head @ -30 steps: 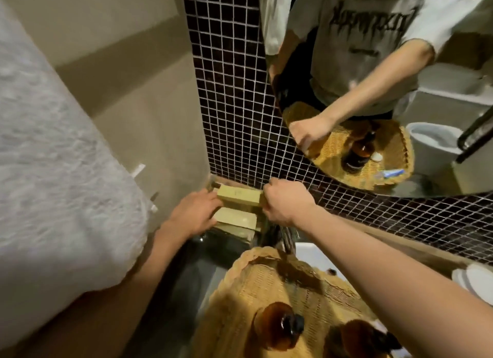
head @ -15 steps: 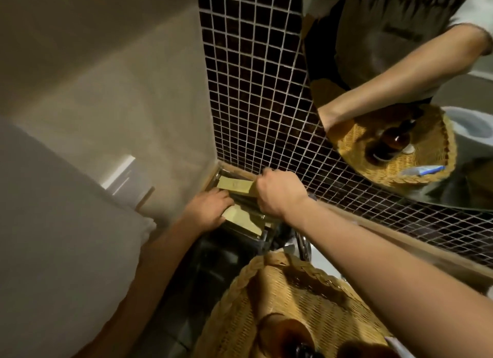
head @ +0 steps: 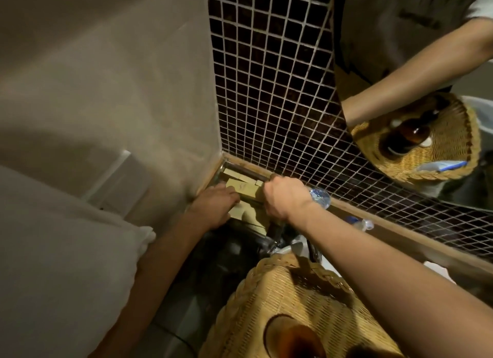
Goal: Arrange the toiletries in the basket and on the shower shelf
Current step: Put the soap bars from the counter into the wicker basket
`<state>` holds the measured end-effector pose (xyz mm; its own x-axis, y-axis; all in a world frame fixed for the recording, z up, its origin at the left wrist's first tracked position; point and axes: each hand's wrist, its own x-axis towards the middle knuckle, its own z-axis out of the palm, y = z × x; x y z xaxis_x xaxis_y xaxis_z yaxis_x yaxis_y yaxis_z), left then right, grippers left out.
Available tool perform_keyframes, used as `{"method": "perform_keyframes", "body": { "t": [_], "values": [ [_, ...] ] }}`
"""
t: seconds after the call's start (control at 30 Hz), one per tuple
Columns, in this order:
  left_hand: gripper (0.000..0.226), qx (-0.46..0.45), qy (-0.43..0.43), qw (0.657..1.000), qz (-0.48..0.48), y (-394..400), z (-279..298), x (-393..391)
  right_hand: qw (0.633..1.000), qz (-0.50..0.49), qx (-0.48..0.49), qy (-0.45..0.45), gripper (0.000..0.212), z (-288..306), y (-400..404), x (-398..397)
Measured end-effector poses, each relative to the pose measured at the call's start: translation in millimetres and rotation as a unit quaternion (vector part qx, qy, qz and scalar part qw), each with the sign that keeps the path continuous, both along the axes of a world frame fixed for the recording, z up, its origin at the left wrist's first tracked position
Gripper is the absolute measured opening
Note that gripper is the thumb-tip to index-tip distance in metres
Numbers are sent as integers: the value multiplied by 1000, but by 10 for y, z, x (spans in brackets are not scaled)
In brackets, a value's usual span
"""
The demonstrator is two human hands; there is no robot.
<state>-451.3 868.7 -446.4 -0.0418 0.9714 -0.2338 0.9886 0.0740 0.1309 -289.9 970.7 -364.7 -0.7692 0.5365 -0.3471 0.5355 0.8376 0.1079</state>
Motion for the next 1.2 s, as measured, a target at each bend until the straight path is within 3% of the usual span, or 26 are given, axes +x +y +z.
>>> {"method": "perform_keyframes", "body": {
  "t": [0.27,0.57,0.87,1.03,1.2],
  "values": [
    [58,20,86,988,-130,-7,-10,35,1000,-5,-13,-4,18,29,31,-39],
    [52,-38,47,996,-70,-65,-75,116,1000,14,12,7,20,-36,-17,8],
    [52,13,98,992,-77,-287,-188,223,1000,10,-2,7,16,-194,-55,7],
    [51,18,83,985,-147,-253,-187,348,1000,12,-2,8,17,-283,-60,-18],
    [30,42,62,989,-129,-281,-185,334,999,32,15,8,22,-362,-80,-82]
  ]
}}
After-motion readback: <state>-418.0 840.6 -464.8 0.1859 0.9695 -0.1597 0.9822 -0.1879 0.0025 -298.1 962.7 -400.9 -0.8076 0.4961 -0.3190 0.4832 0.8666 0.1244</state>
